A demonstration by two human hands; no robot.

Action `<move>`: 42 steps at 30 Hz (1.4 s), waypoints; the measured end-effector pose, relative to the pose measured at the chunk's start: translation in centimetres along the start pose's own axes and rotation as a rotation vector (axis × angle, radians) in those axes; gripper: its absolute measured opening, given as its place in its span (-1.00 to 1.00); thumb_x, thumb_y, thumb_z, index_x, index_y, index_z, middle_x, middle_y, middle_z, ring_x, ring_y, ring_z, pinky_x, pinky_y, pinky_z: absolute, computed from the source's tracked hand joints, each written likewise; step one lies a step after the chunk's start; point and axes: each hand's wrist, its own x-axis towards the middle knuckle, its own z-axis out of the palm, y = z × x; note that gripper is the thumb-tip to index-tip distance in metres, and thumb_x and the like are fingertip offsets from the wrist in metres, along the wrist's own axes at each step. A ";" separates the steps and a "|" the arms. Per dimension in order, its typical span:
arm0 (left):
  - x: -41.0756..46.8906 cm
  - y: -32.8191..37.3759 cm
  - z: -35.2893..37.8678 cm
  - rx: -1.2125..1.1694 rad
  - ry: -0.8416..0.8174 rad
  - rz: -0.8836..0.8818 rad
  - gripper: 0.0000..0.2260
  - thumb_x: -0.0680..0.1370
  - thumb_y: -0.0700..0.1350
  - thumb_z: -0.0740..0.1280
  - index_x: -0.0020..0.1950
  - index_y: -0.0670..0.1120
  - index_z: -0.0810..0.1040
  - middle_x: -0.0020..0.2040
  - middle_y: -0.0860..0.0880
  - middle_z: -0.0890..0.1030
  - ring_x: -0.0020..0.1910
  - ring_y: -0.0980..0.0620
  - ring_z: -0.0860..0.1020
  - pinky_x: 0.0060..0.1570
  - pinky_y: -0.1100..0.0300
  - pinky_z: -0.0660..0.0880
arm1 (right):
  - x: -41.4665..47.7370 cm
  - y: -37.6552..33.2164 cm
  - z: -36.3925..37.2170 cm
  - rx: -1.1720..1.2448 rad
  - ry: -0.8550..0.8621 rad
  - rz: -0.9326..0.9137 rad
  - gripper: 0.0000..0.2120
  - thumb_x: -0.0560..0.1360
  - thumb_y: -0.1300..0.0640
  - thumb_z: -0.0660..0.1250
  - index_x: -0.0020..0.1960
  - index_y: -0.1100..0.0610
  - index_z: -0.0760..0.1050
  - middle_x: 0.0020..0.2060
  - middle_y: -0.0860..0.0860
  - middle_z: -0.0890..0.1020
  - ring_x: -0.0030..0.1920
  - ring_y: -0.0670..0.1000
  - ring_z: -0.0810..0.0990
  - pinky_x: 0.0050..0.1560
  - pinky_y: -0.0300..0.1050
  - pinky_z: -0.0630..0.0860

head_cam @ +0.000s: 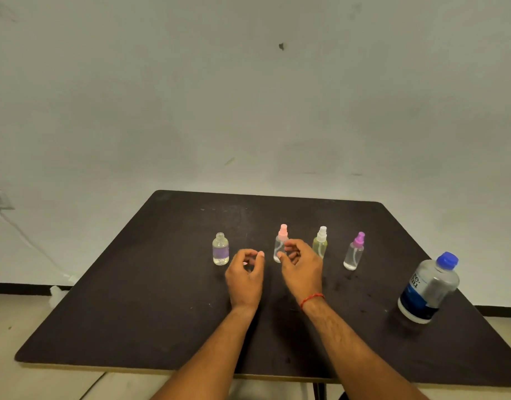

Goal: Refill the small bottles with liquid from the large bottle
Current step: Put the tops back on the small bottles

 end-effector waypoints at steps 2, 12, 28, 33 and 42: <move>0.2 -0.2 -2.1 -0.017 0.059 -0.040 -0.89 0.55 -0.08 0.47 -0.17 0.03 0.60 -0.27 0.07 0.62 -0.28 0.07 0.60 -0.25 -0.03 0.61 | -0.7 0.0 1.1 -0.004 -0.055 0.030 -0.79 0.40 0.23 0.50 0.01 0.08 0.60 -0.16 -0.09 0.62 -0.17 -0.16 0.60 -0.13 -0.38 0.51; 5.9 -3.6 -8.6 0.143 0.065 -0.138 -0.61 0.37 0.17 0.54 0.13 0.17 0.52 0.08 0.18 0.53 0.09 0.16 0.56 -0.01 -0.13 0.64 | -1.1 -0.8 6.7 -0.159 -0.299 0.058 -0.76 0.47 -0.01 0.45 0.09 0.06 0.58 -0.04 -0.06 0.60 -0.12 -0.13 0.56 -0.05 -0.24 0.52; 7.5 -4.0 -7.4 0.332 -0.239 -0.100 -0.59 0.50 0.02 0.52 0.33 0.06 0.57 0.18 0.12 0.66 0.11 0.16 0.60 0.11 0.27 0.52 | 2.3 -1.9 8.6 -0.097 -0.357 -0.016 -0.91 0.47 0.16 0.44 -0.04 0.05 0.58 -0.18 -0.11 0.65 -0.13 -0.16 0.63 -0.09 -0.34 0.56; 7.2 -3.6 -7.6 0.292 -0.247 -0.074 -0.61 0.50 0.01 0.52 0.32 0.09 0.58 0.12 0.19 0.64 0.00 0.26 0.56 -0.06 0.50 0.38 | 4.0 -4.2 8.9 -0.267 -0.449 -0.210 -0.69 0.46 0.30 0.39 0.18 0.11 0.62 0.02 0.01 0.64 0.04 -0.03 0.59 0.17 -0.10 0.55; 6.9 -3.7 -7.5 0.252 -0.261 -0.059 -0.63 0.50 0.03 0.52 0.29 0.11 0.59 0.07 0.23 0.63 0.02 0.29 0.57 0.03 0.37 0.44 | 4.8 -6.7 8.3 -0.270 -0.547 -0.250 -0.78 0.48 0.32 0.38 0.04 0.05 0.57 -0.02 0.01 0.64 -0.01 -0.04 0.59 0.08 -0.15 0.57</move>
